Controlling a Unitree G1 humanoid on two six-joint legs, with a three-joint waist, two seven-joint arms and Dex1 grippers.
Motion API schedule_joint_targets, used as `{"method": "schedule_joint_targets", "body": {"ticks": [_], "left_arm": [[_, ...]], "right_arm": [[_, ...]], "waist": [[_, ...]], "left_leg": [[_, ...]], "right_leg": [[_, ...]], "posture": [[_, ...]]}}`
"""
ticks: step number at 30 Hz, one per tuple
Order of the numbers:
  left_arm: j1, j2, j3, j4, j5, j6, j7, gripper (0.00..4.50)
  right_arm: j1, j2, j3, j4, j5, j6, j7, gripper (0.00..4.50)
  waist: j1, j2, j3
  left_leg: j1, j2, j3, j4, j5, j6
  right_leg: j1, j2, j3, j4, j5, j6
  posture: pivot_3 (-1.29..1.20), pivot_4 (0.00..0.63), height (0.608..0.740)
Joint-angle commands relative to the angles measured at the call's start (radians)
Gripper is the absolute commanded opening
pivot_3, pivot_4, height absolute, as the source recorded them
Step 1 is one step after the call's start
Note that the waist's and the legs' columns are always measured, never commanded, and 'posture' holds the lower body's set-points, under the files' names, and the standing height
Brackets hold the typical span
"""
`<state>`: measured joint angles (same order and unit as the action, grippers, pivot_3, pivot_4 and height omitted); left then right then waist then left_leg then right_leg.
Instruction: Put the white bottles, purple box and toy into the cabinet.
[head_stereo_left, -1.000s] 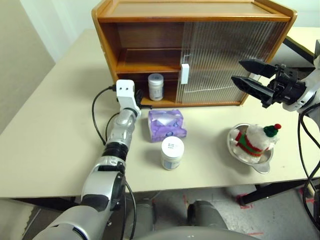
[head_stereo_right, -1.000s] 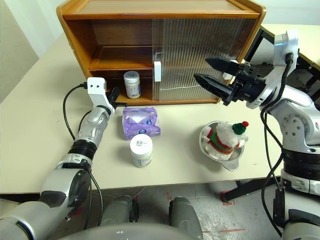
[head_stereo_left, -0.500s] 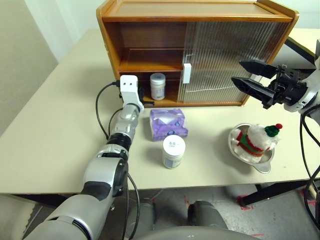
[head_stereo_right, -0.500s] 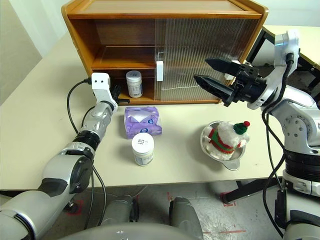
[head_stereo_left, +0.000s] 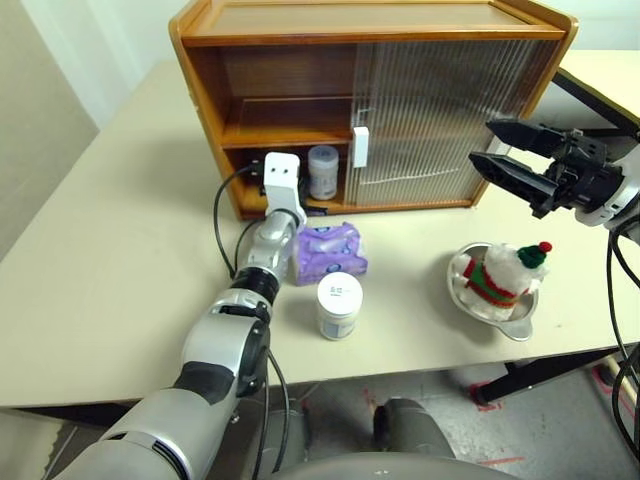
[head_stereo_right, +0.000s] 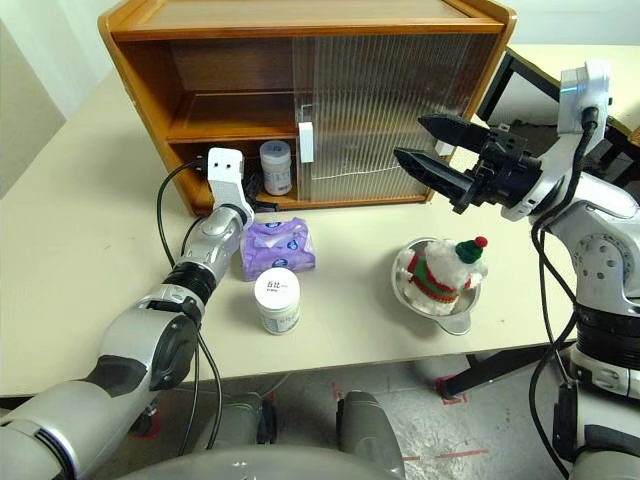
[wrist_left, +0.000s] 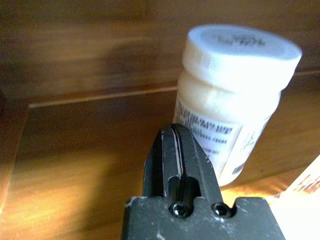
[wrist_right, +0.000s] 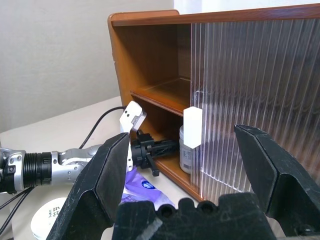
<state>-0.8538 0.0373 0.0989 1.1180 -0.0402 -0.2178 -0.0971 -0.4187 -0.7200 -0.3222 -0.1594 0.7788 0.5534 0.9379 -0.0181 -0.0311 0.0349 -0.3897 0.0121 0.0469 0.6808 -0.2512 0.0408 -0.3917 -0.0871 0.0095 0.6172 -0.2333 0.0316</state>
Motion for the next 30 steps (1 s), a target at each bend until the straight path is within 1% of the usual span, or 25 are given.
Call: {"method": "schedule_joint_targets", "body": {"ticks": [1, 11, 19, 30], "left_arm": [[-0.030, -0.001, -0.004, 0.036, 0.012, -0.003, 0.004, 0.02], [-0.098, -0.016, -0.012, 0.106, 0.025, -0.006, -0.010, 0.02], [-0.105, -0.014, -0.010, 0.121, 0.027, -0.008, -0.008, 0.02], [-0.075, 0.021, 0.027, 0.039, -0.011, -0.026, -0.026, 0.02]], "right_arm": [[0.001, -0.010, -0.009, -0.021, 0.015, 0.009, 0.000, 4.50], [0.011, -0.013, -0.016, -0.035, 0.023, 0.013, -0.007, 4.50], [0.022, -0.019, -0.021, -0.043, 0.030, 0.016, -0.015, 4.50], [0.003, -0.010, 0.002, -0.010, 0.019, 0.005, -0.001, 4.50]], "waist": [[0.000, 0.000, 0.000], [-0.009, 0.000, 0.000], [-0.021, 0.000, 0.000], [-0.018, 0.000, 0.000]], "left_leg": [[0.000, 0.000, 0.000, 0.000, 0.000, 0.000], [0.000, 0.000, 0.000, 0.000, 0.000, 0.000], [0.000, 0.000, 0.000, 0.000, 0.000, -0.001], [0.000, 0.000, 0.000, 0.000, 0.000, -0.001]], "right_leg": [[0.000, 0.000, 0.000, 0.000, 0.000, 0.000], [0.000, 0.000, 0.000, -0.001, -0.001, 0.001], [0.000, 0.000, 0.000, -0.001, -0.001, 0.001], [0.000, 0.000, 0.000, -0.001, -0.001, 0.001]], "posture": [[-0.08, 0.000, 0.740], [-0.10, 0.000, 0.740], [-0.10, 0.000, 0.740], [-0.06, 0.000, 0.740]]}}
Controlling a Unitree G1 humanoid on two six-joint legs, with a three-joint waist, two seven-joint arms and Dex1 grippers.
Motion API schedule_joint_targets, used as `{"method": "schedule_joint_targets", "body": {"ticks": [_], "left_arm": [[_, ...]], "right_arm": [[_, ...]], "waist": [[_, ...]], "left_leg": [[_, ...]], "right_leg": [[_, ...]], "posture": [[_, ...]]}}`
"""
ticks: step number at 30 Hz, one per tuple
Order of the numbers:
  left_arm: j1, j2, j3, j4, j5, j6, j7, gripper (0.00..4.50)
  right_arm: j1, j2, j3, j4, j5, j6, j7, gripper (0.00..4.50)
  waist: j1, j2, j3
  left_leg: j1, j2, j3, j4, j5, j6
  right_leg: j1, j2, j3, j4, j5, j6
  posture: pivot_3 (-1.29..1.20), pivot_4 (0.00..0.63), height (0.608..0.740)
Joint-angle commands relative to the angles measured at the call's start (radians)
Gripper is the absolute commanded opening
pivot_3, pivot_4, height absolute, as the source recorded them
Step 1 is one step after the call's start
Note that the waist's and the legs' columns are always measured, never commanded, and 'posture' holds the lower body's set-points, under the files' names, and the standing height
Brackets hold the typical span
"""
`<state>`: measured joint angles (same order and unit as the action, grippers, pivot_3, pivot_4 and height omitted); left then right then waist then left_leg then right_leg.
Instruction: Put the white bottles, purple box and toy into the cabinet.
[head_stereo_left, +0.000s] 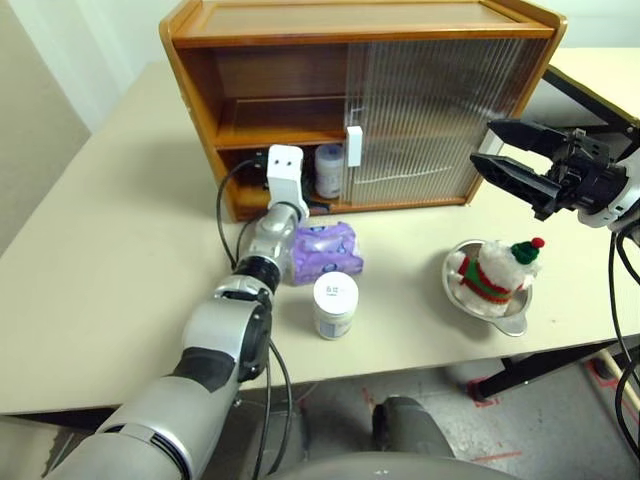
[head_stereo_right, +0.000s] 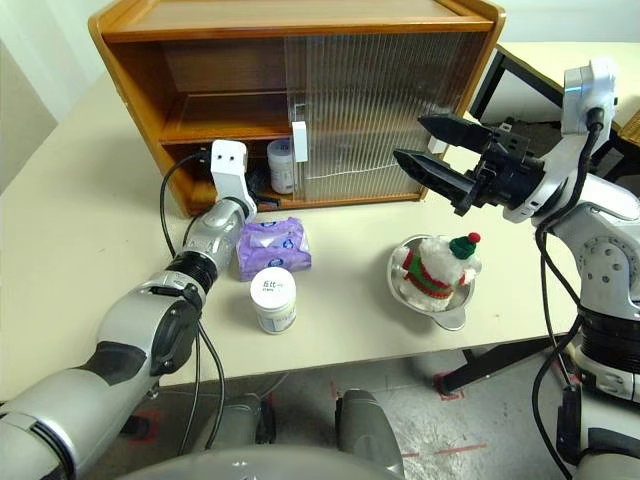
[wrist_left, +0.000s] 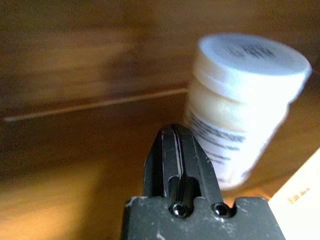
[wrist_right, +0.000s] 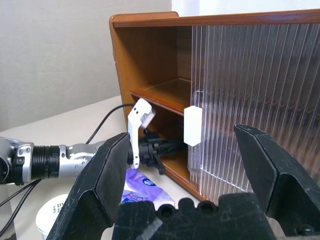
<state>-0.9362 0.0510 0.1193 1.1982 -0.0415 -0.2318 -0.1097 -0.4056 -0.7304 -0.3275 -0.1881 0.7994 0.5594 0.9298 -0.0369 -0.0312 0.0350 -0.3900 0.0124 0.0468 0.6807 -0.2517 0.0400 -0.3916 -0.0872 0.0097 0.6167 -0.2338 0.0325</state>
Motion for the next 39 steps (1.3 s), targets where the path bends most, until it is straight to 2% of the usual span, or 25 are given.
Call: {"method": "schedule_joint_targets", "body": {"ticks": [1, 6, 8, 10, 18, 19, 27, 39], "left_arm": [[0.013, 0.009, 0.008, -0.056, -0.012, -0.011, -0.019, 0.02], [0.064, 0.023, 0.009, -0.163, -0.037, 0.018, -0.112, 0.02], [0.099, 0.038, 0.009, -0.234, -0.053, 0.054, -0.156, 0.40], [0.142, 0.062, 0.005, -0.318, -0.062, 0.091, -0.198, 1.00], [0.277, 0.154, 0.010, -0.635, -0.142, 0.285, -0.341, 4.19], [0.289, 0.165, 0.005, -0.669, -0.152, 0.308, -0.363, 4.47], [0.363, 0.250, -0.005, -0.863, -0.279, 0.446, -0.601, 4.47], [0.506, 0.454, -0.081, -1.000, -0.375, 0.411, -1.084, 4.47]], "right_arm": [[-0.015, 0.001, 0.011, 0.024, -0.004, -0.002, 0.009, 4.50], [-0.033, 0.008, 0.024, 0.041, -0.009, -0.008, 0.019, 4.50], [-0.037, 0.010, 0.028, 0.047, -0.011, -0.009, 0.024, 4.50], [-0.040, 0.012, 0.032, 0.053, -0.014, -0.011, 0.031, 4.50], [-0.061, 0.021, 0.048, 0.086, -0.027, -0.021, 0.052, 4.50], [-0.065, 0.022, 0.051, 0.091, -0.029, -0.023, 0.055, 4.50], [-0.092, 0.036, 0.062, 0.121, -0.049, -0.031, 0.077, 4.50], [-0.103, 0.037, 0.059, 0.123, -0.054, -0.028, 0.085, 4.50]], "waist": [[0.002, 0.000, 0.000], [0.003, 0.000, 0.000], [0.001, 0.000, 0.000], [0.000, 0.000, 0.000], [0.007, 0.000, 0.000], [0.009, 0.000, 0.000], [0.029, 0.000, 0.000], [0.029, 0.002, 0.000]], "left_leg": [[0.000, 0.000, 0.000, 0.000, 0.000, 0.000], [0.000, 0.000, 0.000, 0.000, 0.000, 0.000], [0.000, 0.000, 0.000, 0.000, 0.000, 0.000], [0.000, 0.001, 0.000, 0.000, 0.000, 0.000], [0.000, 0.001, 0.000, 0.000, 0.000, 0.000], [0.000, 0.001, 0.000, 0.000, 0.000, 0.000], [0.001, 0.001, 0.000, 0.000, 0.000, 0.001], [0.001, 0.003, 0.000, -0.001, 0.000, 0.000]], "right_leg": [[0.000, 0.000, 0.000, 0.000, 0.000, 0.000], [0.000, 0.000, 0.000, 0.000, 0.000, 0.000], [0.000, 0.000, 0.000, 0.000, 0.000, -0.001], [0.000, 0.000, 0.000, 0.001, 0.001, -0.001], [0.000, 0.000, 0.000, 0.002, 0.001, -0.001], [0.000, 0.000, 0.000, 0.002, 0.001, -0.001], [0.000, 0.000, 0.001, 0.002, 0.001, -0.002], [-0.001, 0.000, 0.000, 0.002, -0.002, -0.006]], "posture": [[-0.06, 0.000, 0.740], [-0.04, 0.000, 0.740], [-0.03, 0.000, 0.740], [-0.02, 0.000, 0.740], [0.01, 0.000, 0.740], [0.01, 0.000, 0.740], [0.02, 0.000, 0.740], [0.03, 0.000, 0.740]]}}
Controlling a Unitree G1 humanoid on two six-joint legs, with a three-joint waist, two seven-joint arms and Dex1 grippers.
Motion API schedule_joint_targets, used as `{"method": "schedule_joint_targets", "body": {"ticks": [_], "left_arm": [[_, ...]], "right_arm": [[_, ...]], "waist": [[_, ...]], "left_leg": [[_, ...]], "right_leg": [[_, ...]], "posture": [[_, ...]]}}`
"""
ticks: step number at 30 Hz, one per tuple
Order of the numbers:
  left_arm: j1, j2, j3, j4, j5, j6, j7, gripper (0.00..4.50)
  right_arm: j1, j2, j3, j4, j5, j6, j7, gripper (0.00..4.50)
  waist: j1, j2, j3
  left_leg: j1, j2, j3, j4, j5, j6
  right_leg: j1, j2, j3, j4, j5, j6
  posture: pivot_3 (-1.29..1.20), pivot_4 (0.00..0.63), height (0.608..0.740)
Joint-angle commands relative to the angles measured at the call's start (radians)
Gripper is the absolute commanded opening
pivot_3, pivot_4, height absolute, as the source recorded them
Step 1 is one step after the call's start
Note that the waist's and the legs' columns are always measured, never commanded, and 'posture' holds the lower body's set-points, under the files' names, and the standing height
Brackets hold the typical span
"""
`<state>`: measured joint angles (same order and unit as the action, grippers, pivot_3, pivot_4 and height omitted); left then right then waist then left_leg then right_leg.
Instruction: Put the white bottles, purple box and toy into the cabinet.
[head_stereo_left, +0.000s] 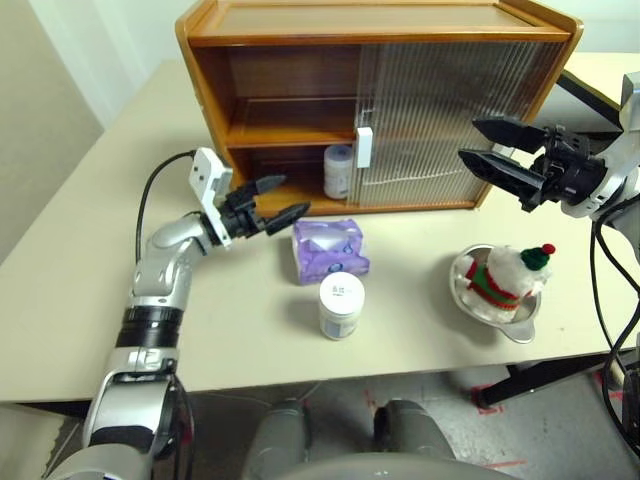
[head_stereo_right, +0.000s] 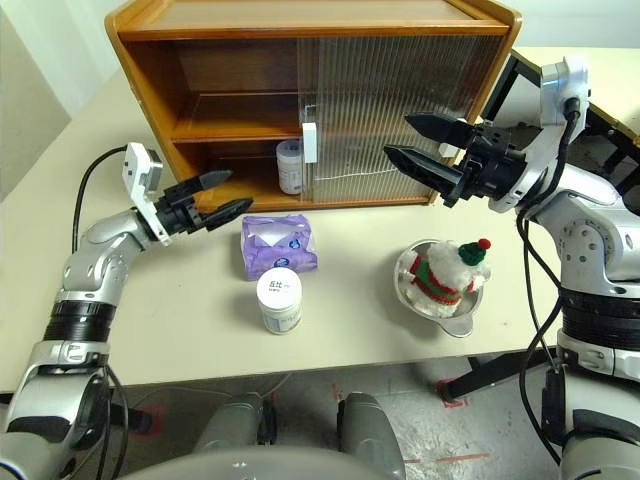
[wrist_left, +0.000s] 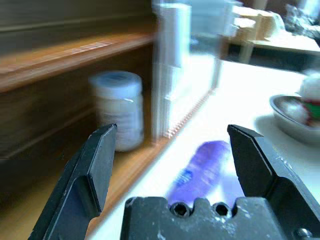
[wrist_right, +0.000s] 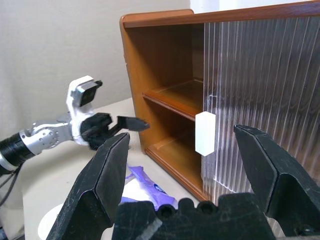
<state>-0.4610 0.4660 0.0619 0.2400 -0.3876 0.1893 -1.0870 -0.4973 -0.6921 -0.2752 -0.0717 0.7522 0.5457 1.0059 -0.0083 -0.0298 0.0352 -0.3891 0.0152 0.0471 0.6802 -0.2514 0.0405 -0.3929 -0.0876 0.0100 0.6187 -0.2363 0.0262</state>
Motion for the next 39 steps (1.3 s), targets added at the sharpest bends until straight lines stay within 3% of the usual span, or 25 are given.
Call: {"method": "schedule_joint_targets", "body": {"ticks": [1, 7, 14, 30, 39], "left_arm": [[0.042, 0.057, -0.026, -0.050, -0.037, -0.012, -0.141, 4.47], [0.134, 0.144, -0.044, -0.127, -0.070, -0.045, -0.322, 4.47], [0.235, 0.192, -0.118, -0.175, -0.005, -0.220, -0.438, 4.47], [0.258, 0.062, -0.235, -0.083, 0.085, -0.387, -0.329, 4.47], [0.215, 0.029, -0.266, -0.047, 0.097, -0.356, -0.286, 4.47]], "right_arm": [[-0.012, -0.001, 0.007, 0.008, -0.008, -0.014, 0.010, 4.50], [-0.015, 0.002, 0.010, 0.010, -0.010, -0.015, 0.011, 4.50], [-0.021, -0.004, 0.009, 0.014, -0.012, -0.009, 0.015, 4.50], [-0.022, -0.016, 0.000, -0.001, -0.009, 0.005, 0.008, 4.50], [-0.006, -0.027, -0.017, -0.018, 0.001, 0.012, -0.001, 4.50]], "waist": [[-0.001, 0.001, 0.000], [0.000, 0.004, 0.002], [0.003, 0.006, 0.004], [0.016, 0.008, 0.004], [0.014, 0.008, 0.004]], "left_leg": [[0.000, 0.000, 0.000, 0.000, 0.000, 0.000], [0.000, 0.001, 0.000, -0.001, 0.000, 0.000], [-0.001, 0.001, 0.001, -0.002, 0.000, -0.001], [0.000, 0.001, 0.003, -0.002, 0.001, 0.002], [-0.001, 0.001, 0.003, -0.002, 0.001, 0.003]], "right_leg": [[0.000, 0.000, 0.000, 0.000, 0.000, -0.001], [-0.002, -0.001, 0.000, 0.001, -0.003, -0.005], [-0.003, -0.002, 0.000, 0.001, -0.005, -0.007], [-0.004, -0.001, 0.001, 0.002, -0.004, -0.005], [-0.004, -0.001, 0.001, 0.002, -0.004, -0.003]], "posture": [[0.03, 0.000, 0.740], [0.03, 0.000, 0.740], [0.03, 0.000, 0.740], [0.00, 0.000, 0.740], [-0.02, 0.000, 0.740]]}}
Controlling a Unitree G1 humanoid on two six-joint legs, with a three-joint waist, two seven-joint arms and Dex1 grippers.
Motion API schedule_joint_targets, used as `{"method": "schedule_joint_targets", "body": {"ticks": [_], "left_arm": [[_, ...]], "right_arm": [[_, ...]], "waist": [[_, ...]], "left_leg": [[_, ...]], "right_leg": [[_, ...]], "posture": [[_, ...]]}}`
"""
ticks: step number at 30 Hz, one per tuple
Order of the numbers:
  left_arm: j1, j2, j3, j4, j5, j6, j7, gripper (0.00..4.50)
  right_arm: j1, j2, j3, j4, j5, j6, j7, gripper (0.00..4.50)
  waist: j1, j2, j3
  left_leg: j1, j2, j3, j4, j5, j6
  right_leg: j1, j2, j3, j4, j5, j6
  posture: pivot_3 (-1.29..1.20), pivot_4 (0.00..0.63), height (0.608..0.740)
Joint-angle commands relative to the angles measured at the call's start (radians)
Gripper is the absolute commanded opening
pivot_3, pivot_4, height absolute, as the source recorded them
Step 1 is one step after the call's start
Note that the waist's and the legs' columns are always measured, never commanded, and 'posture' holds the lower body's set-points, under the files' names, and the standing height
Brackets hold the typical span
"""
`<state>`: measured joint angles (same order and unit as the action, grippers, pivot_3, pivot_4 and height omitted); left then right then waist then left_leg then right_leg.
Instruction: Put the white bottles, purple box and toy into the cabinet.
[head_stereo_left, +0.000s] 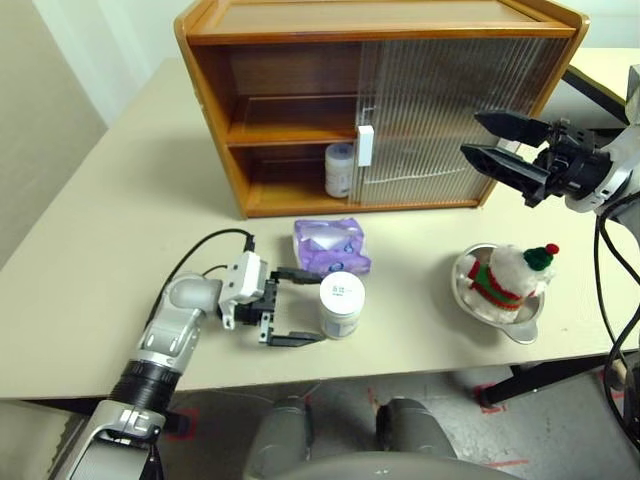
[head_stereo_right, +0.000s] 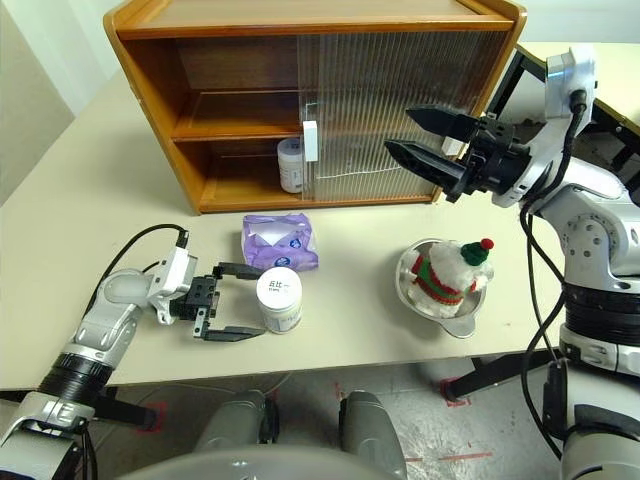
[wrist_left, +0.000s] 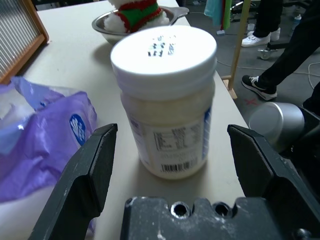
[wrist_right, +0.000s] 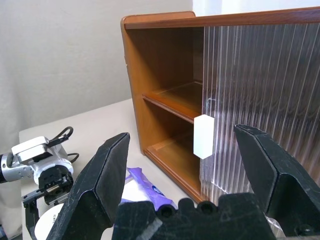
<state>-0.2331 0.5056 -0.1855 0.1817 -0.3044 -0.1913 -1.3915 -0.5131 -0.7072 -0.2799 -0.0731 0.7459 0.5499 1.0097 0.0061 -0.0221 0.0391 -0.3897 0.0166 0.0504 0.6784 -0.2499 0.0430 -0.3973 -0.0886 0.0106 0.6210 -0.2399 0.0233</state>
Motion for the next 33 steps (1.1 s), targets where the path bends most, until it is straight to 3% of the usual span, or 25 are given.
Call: {"method": "schedule_joint_targets", "body": {"ticks": [1, 24, 26, 29, 33], "left_arm": [[-0.016, -0.015, -0.022, 0.005, 0.012, 0.038, 0.027, 4.47], [-0.029, -0.032, -0.054, 0.069, 0.031, 0.027, 0.033, 4.47], [-0.030, -0.035, -0.055, 0.077, 0.031, 0.028, 0.032, 4.11], [-0.032, -0.037, -0.054, 0.083, 0.029, 0.028, 0.031, 3.22], [-0.037, -0.036, -0.047, 0.058, 0.017, 0.052, 0.038, 3.07]], "right_arm": [[0.010, -0.010, -0.017, -0.017, 0.013, 0.011, -0.010, 4.50], [0.026, -0.018, -0.024, -0.033, 0.021, 0.008, -0.026, 4.50], [0.024, -0.019, -0.024, -0.029, 0.020, 0.007, -0.024, 4.50], [0.022, -0.019, -0.022, -0.026, 0.018, 0.005, -0.023, 4.50], [0.021, -0.016, -0.016, -0.023, 0.015, 0.002, -0.020, 4.50]], "waist": [[-0.001, 0.000, 0.000], [-0.018, 0.000, 0.000], [-0.018, 0.000, 0.000], [-0.017, 0.000, 0.000], [-0.017, 0.000, 0.000]], "left_leg": [[0.000, 0.000, 0.000, 0.000, 0.000, 0.000], [0.000, 0.000, 0.000, 0.000, 0.000, 0.001], [0.000, 0.000, 0.000, 0.000, 0.000, 0.001], [0.000, 0.000, 0.000, 0.000, 0.000, 0.001], [0.000, 0.000, 0.000, 0.000, 0.000, 0.001]], "right_leg": [[0.000, 0.000, 0.000, 0.000, 0.000, 0.000], [0.000, 0.001, 0.001, 0.001, 0.000, 0.002], [0.000, 0.001, 0.001, 0.001, 0.000, 0.002], [0.000, 0.001, 0.001, 0.001, -0.001, 0.002], [0.000, 0.001, 0.001, 0.001, -0.001, 0.002]], "posture": [[-0.02, 0.000, 0.740], [-0.03, 0.000, 0.740], [-0.03, 0.000, 0.740], [-0.03, 0.000, 0.740], [-0.02, 0.000, 0.740]]}}
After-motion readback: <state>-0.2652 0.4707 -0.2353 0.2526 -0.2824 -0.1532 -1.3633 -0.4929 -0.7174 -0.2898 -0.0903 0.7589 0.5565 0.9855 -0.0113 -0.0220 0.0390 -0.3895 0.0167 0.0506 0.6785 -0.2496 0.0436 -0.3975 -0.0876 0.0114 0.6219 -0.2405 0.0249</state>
